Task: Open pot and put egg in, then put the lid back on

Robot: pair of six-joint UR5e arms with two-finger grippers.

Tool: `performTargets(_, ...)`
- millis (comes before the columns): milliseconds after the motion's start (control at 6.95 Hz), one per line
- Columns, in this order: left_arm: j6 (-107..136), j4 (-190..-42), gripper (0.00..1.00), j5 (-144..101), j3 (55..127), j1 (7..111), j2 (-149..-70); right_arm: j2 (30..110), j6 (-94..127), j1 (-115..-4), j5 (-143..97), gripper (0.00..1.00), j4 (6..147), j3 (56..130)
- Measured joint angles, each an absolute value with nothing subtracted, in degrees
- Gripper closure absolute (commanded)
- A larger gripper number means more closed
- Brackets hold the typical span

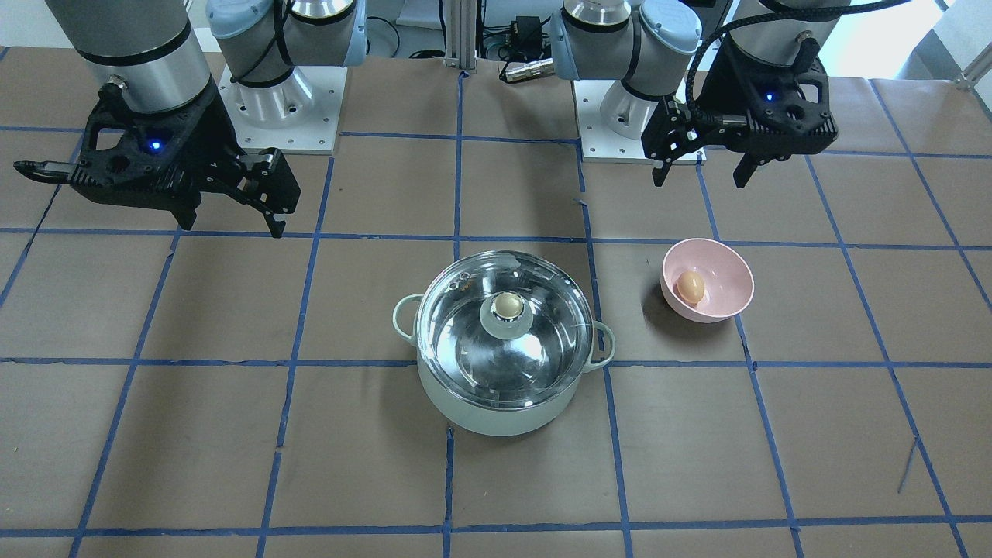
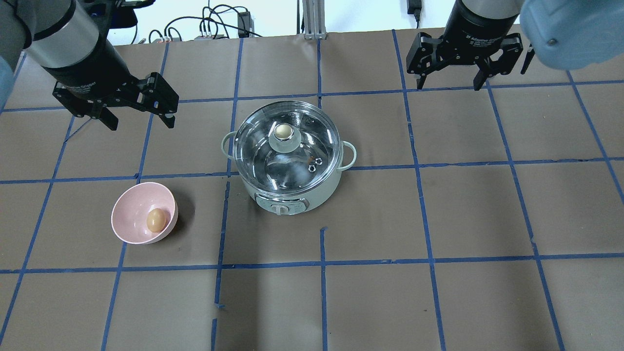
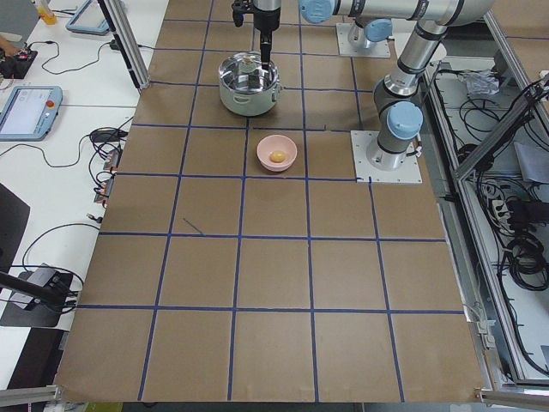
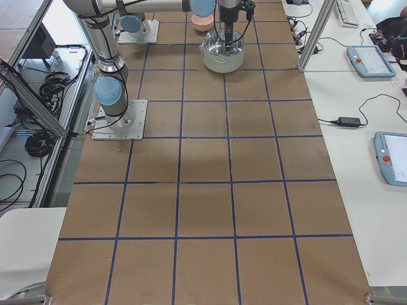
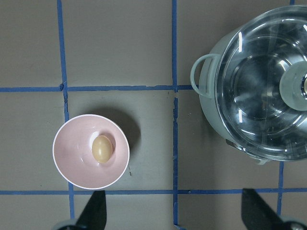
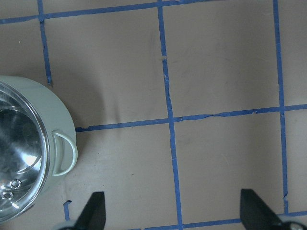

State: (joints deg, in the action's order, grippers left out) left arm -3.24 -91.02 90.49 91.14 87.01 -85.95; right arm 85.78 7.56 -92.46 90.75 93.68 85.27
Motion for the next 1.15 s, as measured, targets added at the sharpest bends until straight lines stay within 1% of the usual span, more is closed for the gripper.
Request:
performTargets(575,-3.46,-91.09,0.0,90.6,91.27,86.99,-86.03,85.78,7.47,-92.46,90.71,0.0,93.69,85.37)
performTargets(1150,-4.04,-89.82,0.0,90.29,90.79,86.19,-88.65,85.41,7.65,-92.5,90.94,0.0,94.91,85.85)
